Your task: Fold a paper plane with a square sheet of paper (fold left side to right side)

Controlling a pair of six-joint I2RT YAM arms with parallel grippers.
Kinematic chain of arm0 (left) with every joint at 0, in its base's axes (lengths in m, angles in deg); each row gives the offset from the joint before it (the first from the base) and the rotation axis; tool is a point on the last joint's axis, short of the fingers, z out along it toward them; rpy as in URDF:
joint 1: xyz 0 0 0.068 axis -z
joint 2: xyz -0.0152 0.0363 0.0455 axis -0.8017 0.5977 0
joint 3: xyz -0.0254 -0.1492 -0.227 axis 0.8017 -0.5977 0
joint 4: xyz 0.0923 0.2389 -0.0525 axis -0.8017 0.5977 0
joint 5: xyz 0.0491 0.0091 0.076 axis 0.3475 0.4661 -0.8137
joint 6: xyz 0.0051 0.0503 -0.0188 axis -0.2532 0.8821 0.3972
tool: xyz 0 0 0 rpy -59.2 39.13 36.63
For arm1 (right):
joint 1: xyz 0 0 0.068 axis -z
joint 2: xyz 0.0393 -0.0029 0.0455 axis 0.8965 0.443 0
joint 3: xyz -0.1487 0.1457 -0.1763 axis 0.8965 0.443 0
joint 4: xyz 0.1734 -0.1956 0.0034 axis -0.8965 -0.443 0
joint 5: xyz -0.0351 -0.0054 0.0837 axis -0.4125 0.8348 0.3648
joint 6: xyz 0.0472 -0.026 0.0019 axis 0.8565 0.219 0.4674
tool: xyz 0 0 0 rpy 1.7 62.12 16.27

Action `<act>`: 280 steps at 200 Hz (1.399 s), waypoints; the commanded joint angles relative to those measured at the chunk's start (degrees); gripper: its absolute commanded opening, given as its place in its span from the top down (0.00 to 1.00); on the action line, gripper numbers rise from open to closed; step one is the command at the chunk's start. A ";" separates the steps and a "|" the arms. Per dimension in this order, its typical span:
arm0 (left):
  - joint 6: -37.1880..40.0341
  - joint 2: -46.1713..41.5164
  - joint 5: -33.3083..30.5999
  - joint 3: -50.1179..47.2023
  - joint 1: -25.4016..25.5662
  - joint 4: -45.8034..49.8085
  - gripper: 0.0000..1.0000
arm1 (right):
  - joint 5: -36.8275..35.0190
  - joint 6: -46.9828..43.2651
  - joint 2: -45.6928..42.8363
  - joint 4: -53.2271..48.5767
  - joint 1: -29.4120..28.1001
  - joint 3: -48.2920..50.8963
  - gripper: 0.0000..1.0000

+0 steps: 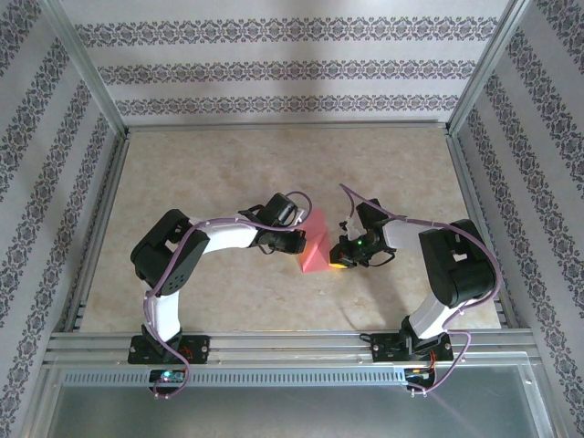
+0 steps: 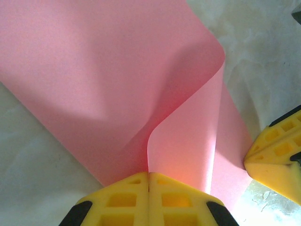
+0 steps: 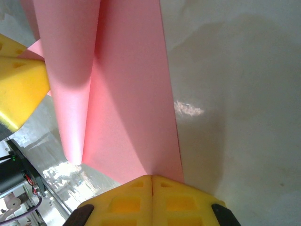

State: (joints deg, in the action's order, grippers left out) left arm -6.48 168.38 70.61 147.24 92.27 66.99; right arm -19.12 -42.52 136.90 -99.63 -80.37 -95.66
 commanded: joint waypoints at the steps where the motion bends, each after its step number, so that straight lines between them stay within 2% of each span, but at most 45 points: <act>1: 1.44 1.05 -0.83 0.88 -1.01 -0.57 1.00 | -3.09 -0.64 1.86 -2.34 -0.56 0.34 1.00; 137: 1.30 3.07 -0.47 0.38 -1.10 -1.03 1.00 | -2.41 -0.98 1.06 -3.55 -0.41 -0.77 1.00; 163: 1.74 3.16 -0.44 0.46 -1.10 -0.26 1.00 | -0.04 -0.40 -2.10 -3.60 0.10 -1.54 0.84; 177: 1.75 3.17 -0.48 0.40 -1.10 -0.17 1.00 | 1.50 0.15 -3.94 -3.08 0.47 -1.83 0.82; 190: 1.72 3.25 -0.47 0.45 -1.10 -0.18 1.00 | 2.84 1.02 -5.06 -1.94 0.75 -1.96 0.84; 211: 1.74 3.25 -0.43 0.44 -1.01 -0.14 1.00 | 4.77 4.13 -4.56 3.64 0.75 -1.89 1.00; 280: 1.59 3.33 -0.37 0.54 -1.01 -0.58 1.00 | 4.87 5.93 2.03 7.73 -2.02 -7.86 1.00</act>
State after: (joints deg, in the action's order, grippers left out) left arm -6.23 169.53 70.66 147.24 91.84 65.35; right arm -15.32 -37.10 136.58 -93.55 -81.29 -101.56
